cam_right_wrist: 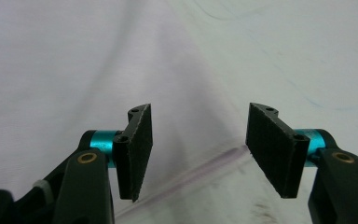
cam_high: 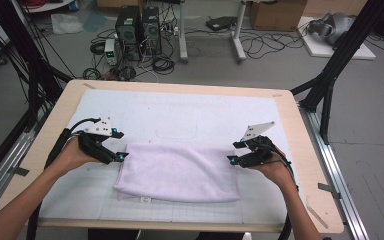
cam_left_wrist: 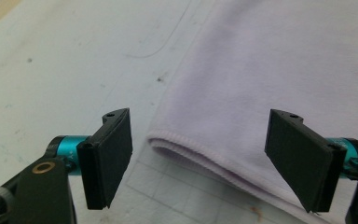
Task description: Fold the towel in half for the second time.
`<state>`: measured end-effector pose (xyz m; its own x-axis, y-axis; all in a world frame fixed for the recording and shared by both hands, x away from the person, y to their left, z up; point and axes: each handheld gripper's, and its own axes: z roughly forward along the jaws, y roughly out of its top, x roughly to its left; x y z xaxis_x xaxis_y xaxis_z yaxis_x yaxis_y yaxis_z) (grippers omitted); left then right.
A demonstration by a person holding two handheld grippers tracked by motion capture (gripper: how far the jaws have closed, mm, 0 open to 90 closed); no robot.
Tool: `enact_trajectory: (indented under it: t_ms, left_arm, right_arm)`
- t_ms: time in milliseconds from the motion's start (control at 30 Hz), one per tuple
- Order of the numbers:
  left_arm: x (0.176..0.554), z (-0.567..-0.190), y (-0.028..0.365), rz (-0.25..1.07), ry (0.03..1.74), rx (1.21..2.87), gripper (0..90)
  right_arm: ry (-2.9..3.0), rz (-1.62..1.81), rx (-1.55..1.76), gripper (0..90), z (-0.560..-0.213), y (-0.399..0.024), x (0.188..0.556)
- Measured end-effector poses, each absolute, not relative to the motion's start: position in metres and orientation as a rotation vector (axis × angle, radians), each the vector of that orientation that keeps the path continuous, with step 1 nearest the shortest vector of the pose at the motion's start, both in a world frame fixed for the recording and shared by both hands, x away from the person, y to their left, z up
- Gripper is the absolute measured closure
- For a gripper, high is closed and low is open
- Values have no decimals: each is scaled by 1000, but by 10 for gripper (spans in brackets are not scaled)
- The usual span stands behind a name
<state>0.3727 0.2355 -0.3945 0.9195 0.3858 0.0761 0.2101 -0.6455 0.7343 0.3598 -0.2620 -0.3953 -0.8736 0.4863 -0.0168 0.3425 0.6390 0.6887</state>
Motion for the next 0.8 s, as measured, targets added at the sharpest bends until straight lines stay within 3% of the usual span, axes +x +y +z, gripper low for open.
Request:
enact_trajectory:
  t_ms: [367,533,667,800]
  left_arm:
    - [395,-412,232,167,553,2313,341]
    - [402,-420,225,117,571,2339,397]
    - [408,-425,222,65,592,2351,497]
    - [409,-424,221,34,631,2344,713]
  right_arm:
    - [2746,833,715,520,-409,-247,388]
    - [2801,750,701,633,-412,-239,395]
    - [2841,710,690,760,-414,-234,398]
    - [2844,692,657,831,-413,-232,397]
